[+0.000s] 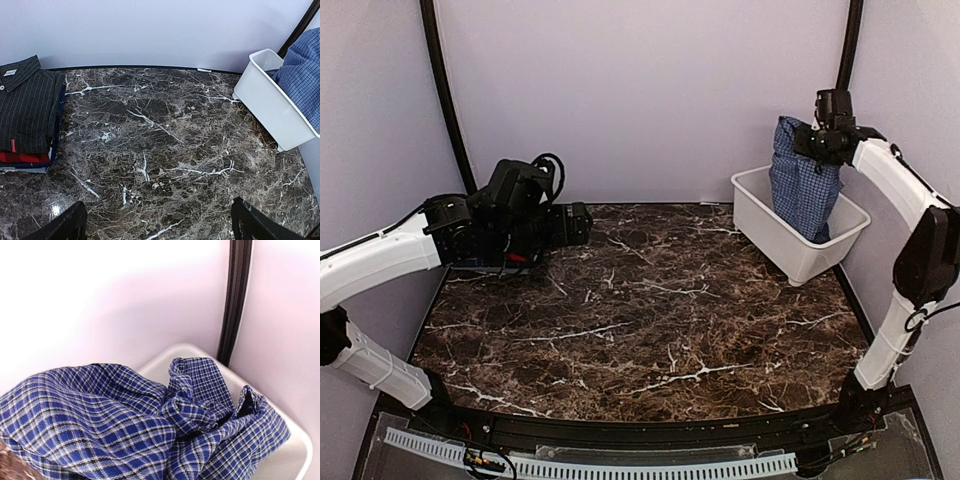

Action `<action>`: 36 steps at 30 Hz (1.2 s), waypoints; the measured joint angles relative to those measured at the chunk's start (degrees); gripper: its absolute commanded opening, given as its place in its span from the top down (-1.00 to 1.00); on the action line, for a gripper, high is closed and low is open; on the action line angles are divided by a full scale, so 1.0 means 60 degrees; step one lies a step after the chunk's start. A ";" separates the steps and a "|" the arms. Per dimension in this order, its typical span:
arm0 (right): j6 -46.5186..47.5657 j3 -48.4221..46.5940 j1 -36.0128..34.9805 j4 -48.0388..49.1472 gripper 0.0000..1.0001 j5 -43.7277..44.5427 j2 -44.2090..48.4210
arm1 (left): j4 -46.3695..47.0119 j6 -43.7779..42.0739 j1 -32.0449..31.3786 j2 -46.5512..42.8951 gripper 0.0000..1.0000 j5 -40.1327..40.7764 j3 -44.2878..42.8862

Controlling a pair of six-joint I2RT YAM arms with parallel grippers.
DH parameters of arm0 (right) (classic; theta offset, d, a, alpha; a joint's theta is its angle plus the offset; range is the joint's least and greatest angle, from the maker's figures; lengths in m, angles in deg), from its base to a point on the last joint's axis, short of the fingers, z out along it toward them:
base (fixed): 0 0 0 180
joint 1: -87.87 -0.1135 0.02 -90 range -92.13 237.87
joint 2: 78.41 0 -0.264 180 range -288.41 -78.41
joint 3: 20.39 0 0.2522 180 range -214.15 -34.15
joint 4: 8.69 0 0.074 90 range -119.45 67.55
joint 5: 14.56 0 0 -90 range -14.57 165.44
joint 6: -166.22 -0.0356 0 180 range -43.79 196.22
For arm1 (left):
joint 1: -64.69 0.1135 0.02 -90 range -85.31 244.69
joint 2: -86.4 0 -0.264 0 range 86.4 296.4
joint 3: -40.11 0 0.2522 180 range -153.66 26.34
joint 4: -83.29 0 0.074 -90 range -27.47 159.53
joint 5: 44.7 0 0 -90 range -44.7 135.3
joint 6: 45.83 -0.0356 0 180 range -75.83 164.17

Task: Fold and stack the long sleeve shirts
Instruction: Pick up the crumpled shirt from the bin, then place the crumpled shirt at the center of the board.

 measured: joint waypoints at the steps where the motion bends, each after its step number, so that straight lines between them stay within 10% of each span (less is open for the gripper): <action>1: 0.0029 0.0004 -0.0058 0.0135 1.00 -0.0036 0.0357 | 0.0000 0.0000 0.0000 -0.0018 -0.98 0.0000 0.0000; 22: 0.0208 0.0627 -0.4932 0.2962 1.00 -0.1807 0.3552 | 0.0295 -0.0051 0.0084 -0.0266 -0.98 0.0025 0.0004; 36: 0.0164 0.2368 -0.6943 0.3038 0.78 -0.1993 0.1741 | 0.0510 -0.0058 0.0160 -0.0368 -0.98 0.0069 0.0233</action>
